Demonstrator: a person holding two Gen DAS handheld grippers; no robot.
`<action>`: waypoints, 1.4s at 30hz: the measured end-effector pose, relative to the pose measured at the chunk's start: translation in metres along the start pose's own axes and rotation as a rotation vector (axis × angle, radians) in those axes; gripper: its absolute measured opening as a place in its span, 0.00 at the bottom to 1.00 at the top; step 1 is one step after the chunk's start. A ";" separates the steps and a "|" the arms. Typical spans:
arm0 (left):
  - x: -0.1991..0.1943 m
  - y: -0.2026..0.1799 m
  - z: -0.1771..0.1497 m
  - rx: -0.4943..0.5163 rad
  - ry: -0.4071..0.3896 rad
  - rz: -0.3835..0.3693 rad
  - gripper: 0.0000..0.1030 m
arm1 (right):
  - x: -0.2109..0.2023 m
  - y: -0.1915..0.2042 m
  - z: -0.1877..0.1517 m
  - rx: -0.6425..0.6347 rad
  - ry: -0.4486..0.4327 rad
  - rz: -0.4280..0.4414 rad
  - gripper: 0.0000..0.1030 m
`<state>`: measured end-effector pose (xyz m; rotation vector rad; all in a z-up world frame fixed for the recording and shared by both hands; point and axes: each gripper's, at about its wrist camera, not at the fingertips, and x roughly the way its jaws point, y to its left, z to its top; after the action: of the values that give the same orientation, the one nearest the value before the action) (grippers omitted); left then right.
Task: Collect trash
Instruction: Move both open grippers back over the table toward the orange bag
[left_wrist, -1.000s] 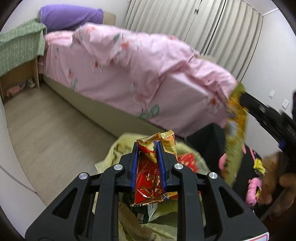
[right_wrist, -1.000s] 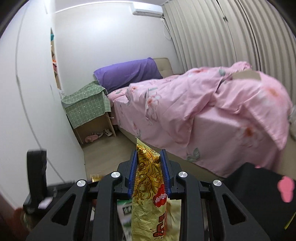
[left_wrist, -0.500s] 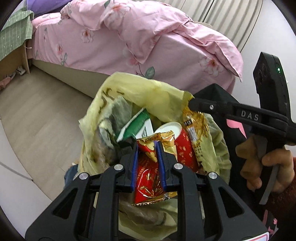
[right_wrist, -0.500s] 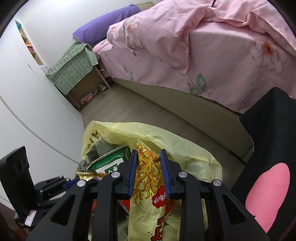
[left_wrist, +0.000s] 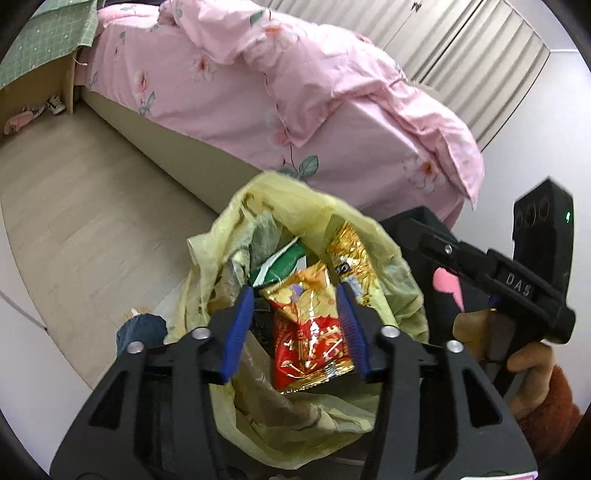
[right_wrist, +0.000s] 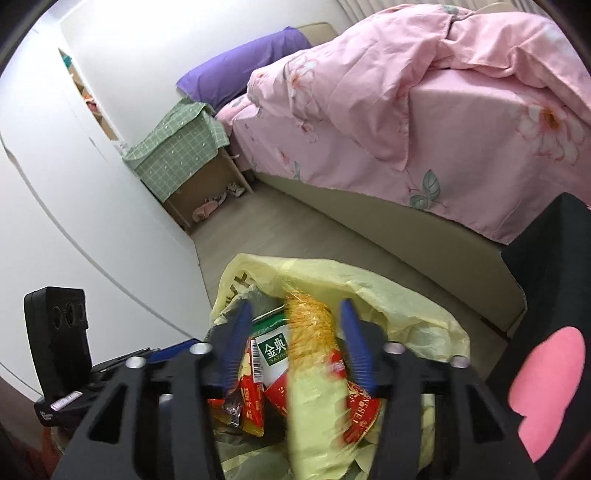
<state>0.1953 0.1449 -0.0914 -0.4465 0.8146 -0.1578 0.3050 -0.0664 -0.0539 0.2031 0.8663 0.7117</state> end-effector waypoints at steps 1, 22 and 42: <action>-0.007 -0.002 0.002 0.004 -0.022 0.005 0.51 | -0.006 0.001 0.000 -0.009 -0.015 -0.019 0.48; -0.024 -0.149 -0.049 0.268 0.026 -0.164 0.59 | -0.272 -0.044 -0.131 -0.069 -0.257 -0.382 0.66; 0.043 -0.387 -0.107 0.601 0.194 -0.539 0.62 | -0.368 -0.117 -0.267 0.142 -0.240 -0.808 0.66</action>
<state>0.1591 -0.2500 -0.0128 -0.0686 0.7762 -0.9318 -0.0004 -0.4228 -0.0469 0.0495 0.6866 -0.1278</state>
